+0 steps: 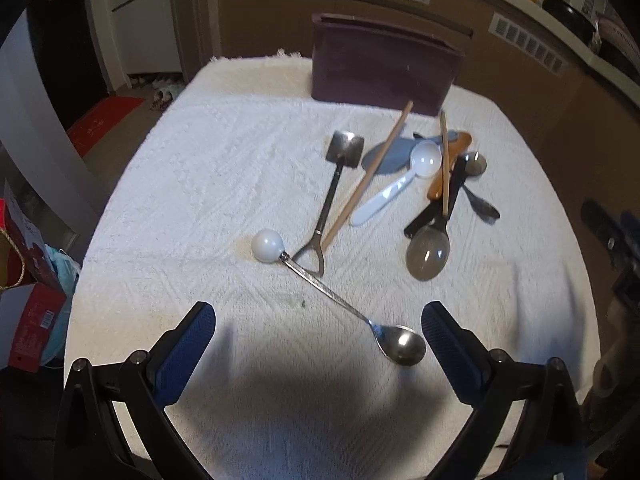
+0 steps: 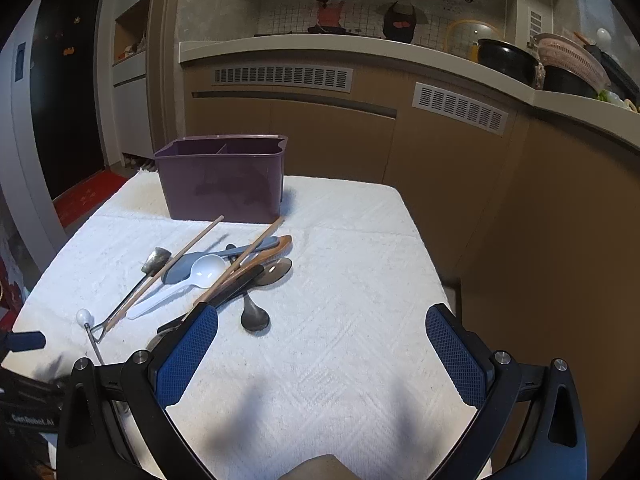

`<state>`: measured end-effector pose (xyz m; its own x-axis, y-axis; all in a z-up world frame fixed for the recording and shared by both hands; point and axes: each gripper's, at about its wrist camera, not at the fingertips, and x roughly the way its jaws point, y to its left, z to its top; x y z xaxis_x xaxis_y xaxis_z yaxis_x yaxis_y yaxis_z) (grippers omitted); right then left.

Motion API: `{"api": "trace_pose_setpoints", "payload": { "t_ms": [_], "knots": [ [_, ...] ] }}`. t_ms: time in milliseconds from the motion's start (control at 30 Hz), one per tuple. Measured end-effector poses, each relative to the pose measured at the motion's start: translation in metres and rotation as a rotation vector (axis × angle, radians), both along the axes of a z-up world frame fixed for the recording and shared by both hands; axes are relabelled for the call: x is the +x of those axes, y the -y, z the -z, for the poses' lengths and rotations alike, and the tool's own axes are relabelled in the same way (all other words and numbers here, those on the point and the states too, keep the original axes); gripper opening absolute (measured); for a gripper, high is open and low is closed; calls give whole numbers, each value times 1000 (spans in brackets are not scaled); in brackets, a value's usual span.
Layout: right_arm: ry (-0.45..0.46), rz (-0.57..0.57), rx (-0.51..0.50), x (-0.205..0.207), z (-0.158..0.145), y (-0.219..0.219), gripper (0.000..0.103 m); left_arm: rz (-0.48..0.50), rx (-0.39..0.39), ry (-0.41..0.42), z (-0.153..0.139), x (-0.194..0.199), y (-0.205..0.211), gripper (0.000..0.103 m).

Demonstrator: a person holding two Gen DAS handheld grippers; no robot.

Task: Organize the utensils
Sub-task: 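Reach the left tool to the white-ball spoon and close on its ball handle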

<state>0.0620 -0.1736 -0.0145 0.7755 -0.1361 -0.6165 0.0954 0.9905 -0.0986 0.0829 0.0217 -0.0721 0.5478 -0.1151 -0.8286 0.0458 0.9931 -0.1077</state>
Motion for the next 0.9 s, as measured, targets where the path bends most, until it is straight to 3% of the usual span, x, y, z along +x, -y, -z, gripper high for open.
{"api": "trace_pose_setpoints", "payload": {
  "t_ms": [133, 233, 300, 433, 533, 600, 700, 900],
  "knots": [
    [22, -23, 50, -24, 17, 4, 103, -46, -6, 169, 0, -19, -4, 102],
    [83, 10, 110, -47, 32, 9, 103, -66, 53, 250, 4, -30, 0, 102],
    [101, 33, 128, -54, 43, 9, 103, -43, 43, 207, 9, -23, 4, 99],
    [80, 58, 149, -48, 51, 13, 103, -65, 42, 186, 11, -13, 5, 79],
    [102, 72, 135, -40, 51, 14, 103, -118, 30, 171, 13, -2, -3, 79],
    [88, 62, 136, -32, 51, 13, 103, -137, 5, 117, 17, 9, -11, 78],
    [54, 42, 149, -24, 53, 13, 103, -148, 11, 40, 25, 19, -17, 63],
    [74, 49, 209, -28, 55, 22, 103, -142, 43, 17, 28, 33, -14, 52]
  ]
}}
